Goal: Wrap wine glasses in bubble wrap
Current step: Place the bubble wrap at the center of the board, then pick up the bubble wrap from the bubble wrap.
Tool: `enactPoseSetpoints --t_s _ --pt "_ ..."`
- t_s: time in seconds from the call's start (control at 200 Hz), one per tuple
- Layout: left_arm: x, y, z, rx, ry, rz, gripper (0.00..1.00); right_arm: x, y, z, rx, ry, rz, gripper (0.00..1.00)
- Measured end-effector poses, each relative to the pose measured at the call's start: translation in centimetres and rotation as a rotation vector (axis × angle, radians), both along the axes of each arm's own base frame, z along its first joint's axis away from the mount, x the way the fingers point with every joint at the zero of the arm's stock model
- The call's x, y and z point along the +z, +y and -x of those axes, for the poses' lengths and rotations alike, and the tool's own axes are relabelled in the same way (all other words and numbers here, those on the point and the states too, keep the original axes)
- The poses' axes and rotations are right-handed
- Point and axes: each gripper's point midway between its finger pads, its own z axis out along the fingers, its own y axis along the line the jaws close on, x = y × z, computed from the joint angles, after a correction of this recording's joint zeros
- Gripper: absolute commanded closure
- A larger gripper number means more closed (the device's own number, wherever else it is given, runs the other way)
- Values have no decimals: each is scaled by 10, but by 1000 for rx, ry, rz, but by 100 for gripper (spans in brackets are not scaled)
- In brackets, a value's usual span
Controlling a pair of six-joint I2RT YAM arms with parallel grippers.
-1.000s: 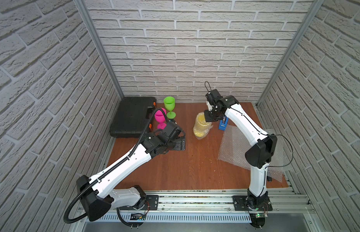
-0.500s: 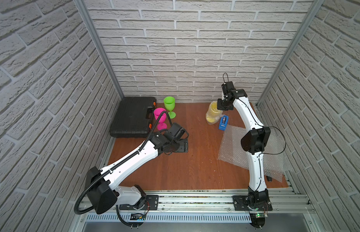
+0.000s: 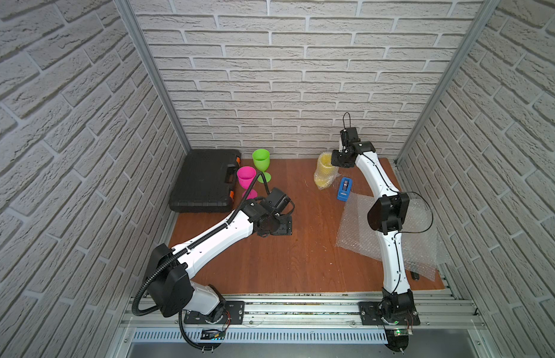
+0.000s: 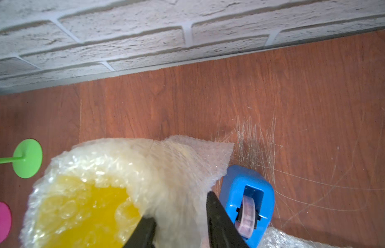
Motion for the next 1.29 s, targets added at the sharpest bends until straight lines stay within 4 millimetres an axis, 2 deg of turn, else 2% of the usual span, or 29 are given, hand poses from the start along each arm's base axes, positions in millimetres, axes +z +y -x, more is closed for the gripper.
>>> enactPoseSetpoints --t_s 0.225,0.42,0.525,0.605,0.735,0.8,0.89,1.03,1.15,1.295 --pt "1 2 -1 6 -3 2 17 21 3 -18 -8 -106 -24 56" --pt "12 5 -2 11 -33 18 17 58 -1 -13 -8 -172 -9 55" --pt "20 8 -5 17 -63 34 18 85 -5 2 -1 -188 11 55" --pt "23 9 -10 20 -86 45 18 102 -10 23 7 -183 35 55" --pt "20 9 -14 12 -104 46 19 106 -20 69 17 -116 76 55" --pt "18 9 -16 6 -111 46 19 97 -26 95 21 -65 95 54" --pt "14 9 -18 -1 -119 46 20 73 -32 130 24 24 109 54" --pt "10 9 -19 -13 -123 47 20 16 -38 178 33 210 124 54" --pt "6 8 -18 -21 -122 53 20 -40 -34 214 51 379 92 52" --pt "-3 9 -15 -24 -105 47 21 -89 -25 251 57 521 55 50"
